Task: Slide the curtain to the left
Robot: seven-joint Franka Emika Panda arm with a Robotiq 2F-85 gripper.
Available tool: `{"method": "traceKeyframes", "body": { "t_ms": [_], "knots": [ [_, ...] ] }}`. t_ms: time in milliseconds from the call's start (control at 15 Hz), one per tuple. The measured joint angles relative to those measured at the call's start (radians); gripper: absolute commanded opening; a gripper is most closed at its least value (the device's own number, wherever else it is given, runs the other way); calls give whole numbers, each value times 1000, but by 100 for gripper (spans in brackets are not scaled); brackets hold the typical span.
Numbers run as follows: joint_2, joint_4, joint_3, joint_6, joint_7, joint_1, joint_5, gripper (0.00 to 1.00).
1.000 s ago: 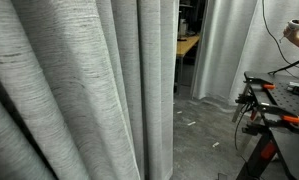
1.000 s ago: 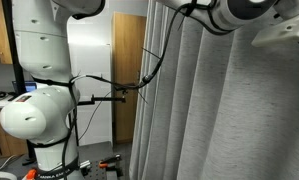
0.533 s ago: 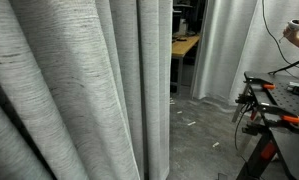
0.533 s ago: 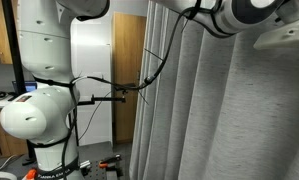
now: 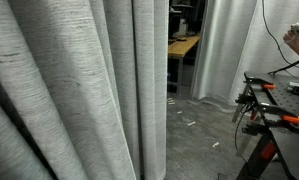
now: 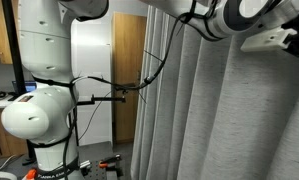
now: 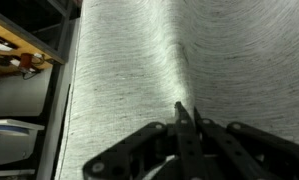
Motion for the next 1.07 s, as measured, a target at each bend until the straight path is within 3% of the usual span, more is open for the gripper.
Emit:
{"method": "traceKeyframes", "body": {
  "t_ms": [400, 1067],
  "knots": [
    [-71, -93, 115, 117, 0, 96, 11, 0],
    [-210, -284, 265, 200, -41, 239, 104, 0]
  ]
}}
